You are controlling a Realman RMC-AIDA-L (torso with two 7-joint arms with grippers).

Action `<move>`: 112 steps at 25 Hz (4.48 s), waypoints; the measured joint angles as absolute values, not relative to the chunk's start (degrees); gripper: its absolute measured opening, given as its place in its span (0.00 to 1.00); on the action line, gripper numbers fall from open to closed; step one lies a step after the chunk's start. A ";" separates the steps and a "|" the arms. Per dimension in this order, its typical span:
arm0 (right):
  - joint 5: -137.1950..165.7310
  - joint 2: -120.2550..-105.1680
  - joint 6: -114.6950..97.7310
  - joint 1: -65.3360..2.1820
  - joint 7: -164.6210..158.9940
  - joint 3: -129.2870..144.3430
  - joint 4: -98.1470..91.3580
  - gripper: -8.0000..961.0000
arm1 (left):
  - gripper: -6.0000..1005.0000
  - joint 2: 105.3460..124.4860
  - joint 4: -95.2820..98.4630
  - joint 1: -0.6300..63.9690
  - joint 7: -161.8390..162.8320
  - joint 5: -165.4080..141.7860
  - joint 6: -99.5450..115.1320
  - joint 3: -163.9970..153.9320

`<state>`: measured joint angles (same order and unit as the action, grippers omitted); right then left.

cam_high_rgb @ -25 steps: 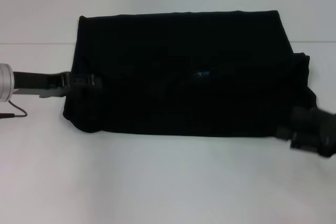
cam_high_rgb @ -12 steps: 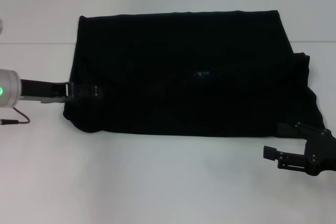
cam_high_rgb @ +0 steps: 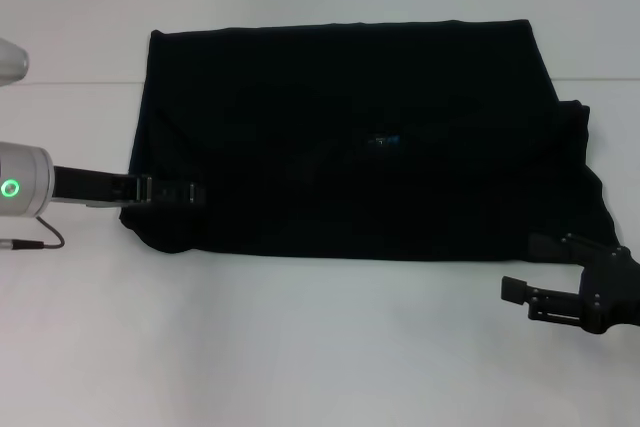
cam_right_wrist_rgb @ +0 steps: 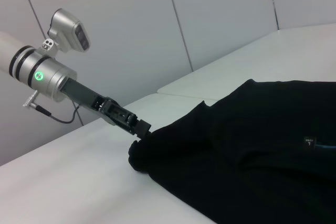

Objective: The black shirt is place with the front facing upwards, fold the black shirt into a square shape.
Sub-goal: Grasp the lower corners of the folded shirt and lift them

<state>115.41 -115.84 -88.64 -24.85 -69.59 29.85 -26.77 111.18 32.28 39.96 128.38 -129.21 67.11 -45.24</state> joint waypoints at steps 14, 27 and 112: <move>115.33 -116.21 -87.39 -25.29 -70.52 29.79 -26.72 0.98 | 0.86 111.36 32.91 40.52 126.79 -129.29 68.55 -46.20; 115.28 -116.44 -86.90 -25.62 -70.50 29.79 -26.72 0.98 | 0.83 111.35 33.00 40.87 125.87 -129.29 66.23 -49.41; 114.33 -117.77 -85.16 -26.45 -71.98 29.87 -26.63 0.98 | 0.84 113.99 39.48 38.95 122.23 -135.95 67.87 -43.40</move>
<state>114.33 -117.77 -85.16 -26.45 -71.98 29.87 -26.63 113.99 39.48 38.95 122.23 -135.95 67.87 -43.40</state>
